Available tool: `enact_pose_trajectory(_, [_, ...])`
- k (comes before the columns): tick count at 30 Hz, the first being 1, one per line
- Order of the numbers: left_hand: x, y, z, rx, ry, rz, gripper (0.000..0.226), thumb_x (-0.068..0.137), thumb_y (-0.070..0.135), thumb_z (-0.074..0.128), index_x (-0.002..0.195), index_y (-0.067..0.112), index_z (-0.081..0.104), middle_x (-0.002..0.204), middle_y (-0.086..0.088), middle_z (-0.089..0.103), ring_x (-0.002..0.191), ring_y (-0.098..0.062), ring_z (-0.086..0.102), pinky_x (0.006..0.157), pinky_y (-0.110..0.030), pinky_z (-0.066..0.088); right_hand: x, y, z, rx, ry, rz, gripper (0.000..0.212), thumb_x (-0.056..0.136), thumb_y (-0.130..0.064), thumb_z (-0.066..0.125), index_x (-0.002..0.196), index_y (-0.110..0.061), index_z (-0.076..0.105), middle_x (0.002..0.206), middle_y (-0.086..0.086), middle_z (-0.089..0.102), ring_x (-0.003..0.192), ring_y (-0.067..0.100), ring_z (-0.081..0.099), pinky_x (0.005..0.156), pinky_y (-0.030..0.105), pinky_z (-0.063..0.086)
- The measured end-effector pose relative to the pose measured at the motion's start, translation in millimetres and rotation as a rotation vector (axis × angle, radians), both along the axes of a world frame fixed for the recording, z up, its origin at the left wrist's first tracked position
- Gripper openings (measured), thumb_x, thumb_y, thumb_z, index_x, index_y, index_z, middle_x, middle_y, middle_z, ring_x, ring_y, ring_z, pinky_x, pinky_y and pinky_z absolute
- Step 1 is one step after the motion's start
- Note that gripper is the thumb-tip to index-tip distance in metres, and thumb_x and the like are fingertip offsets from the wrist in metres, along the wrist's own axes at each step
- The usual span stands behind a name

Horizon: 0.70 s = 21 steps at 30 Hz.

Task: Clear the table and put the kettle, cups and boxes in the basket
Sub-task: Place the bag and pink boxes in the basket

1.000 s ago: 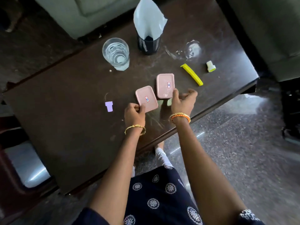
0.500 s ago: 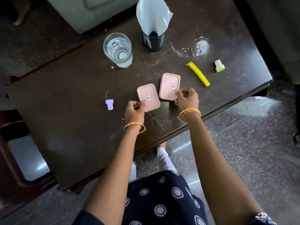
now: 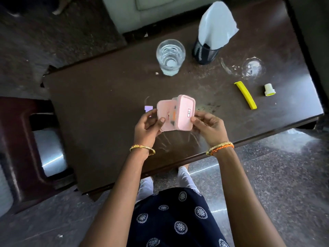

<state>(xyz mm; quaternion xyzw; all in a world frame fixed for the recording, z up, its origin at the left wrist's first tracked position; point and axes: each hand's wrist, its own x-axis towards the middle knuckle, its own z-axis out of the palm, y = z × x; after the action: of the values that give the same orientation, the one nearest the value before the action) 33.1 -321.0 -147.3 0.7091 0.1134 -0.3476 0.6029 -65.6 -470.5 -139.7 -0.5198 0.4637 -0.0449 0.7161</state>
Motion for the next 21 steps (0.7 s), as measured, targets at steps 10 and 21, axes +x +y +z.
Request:
enact_pose_trajectory(10, [24.9,97.2,24.1,-0.140,0.151,0.241,0.038,0.083,0.013,0.067,0.121,0.020,0.062,0.108,-0.004,0.071,0.103,-0.022,0.067,0.069,-0.034,0.061,69.8,72.8,37.3,0.005,0.036,0.371,0.015,0.077,-0.002,0.072,0.088,-0.008,0.064,0.082,0.003,0.068,0.075,0.016,0.067,0.070,0.032,0.060])
enact_pose_trajectory(21, [80.1,230.1,82.7,-0.077,-0.086,0.397,0.021,0.093,0.038,0.048,0.103,0.043,0.066,0.102,0.012,0.072,0.098,-0.004,0.066,0.070,-0.021,0.058,196.6,207.4,84.2,0.174,-0.031,0.801,0.030,0.079,0.008,0.066,0.097,-0.008,0.048,0.089,0.002,0.064,0.077,0.015,0.069,0.062,0.041,0.060])
